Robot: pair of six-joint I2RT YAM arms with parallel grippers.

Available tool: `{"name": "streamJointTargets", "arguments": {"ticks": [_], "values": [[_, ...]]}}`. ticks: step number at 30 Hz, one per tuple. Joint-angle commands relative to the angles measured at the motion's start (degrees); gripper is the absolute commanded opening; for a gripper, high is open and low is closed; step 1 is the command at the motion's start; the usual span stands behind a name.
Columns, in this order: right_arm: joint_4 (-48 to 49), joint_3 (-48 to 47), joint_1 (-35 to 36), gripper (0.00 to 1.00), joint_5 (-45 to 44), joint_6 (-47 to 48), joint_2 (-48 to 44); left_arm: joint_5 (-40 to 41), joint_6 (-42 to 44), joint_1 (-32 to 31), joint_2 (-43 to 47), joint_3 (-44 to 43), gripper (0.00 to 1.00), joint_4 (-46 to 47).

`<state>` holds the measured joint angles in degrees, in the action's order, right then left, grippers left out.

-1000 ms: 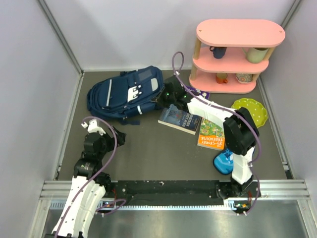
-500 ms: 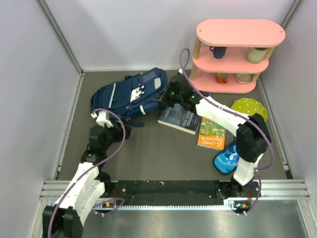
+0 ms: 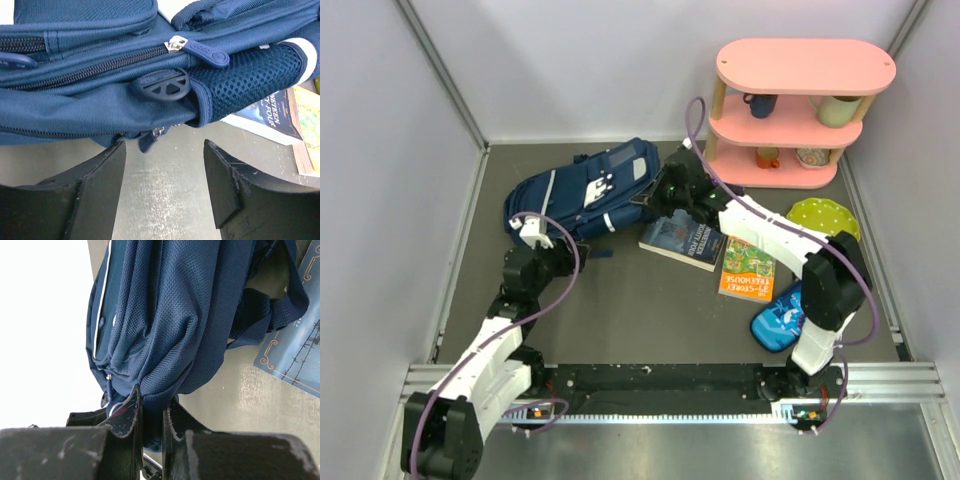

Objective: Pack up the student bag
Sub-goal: Unzip the student bag at the center of the board.

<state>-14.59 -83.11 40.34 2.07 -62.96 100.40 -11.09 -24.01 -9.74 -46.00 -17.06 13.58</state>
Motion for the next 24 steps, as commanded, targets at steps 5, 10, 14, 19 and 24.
{"name": "streamJointTargets", "arguments": {"ticks": [5,10,14,19,24], "values": [[6.68,-1.44,-0.17,0.0,3.47,0.2,-6.8,1.25,0.28,-0.55,-3.31,-2.37,0.63,7.16],[6.68,-1.7,-0.17,0.0,3.65,0.03,-7.06,1.25,1.42,-0.98,-3.84,-2.19,0.58,6.72],[6.77,-2.14,-0.17,0.0,4.17,-0.15,-7.15,2.39,2.56,-1.25,-4.1,-1.49,0.52,7.51],[6.86,-2.14,-0.17,0.0,4.44,-0.41,-7.41,3.18,3.09,-2.13,-5.33,-1.84,0.52,7.86],[6.94,-2.14,-0.17,0.0,5.05,-0.5,-7.76,4.76,3.53,-2.83,-6.82,-2.45,0.45,8.04]]}}
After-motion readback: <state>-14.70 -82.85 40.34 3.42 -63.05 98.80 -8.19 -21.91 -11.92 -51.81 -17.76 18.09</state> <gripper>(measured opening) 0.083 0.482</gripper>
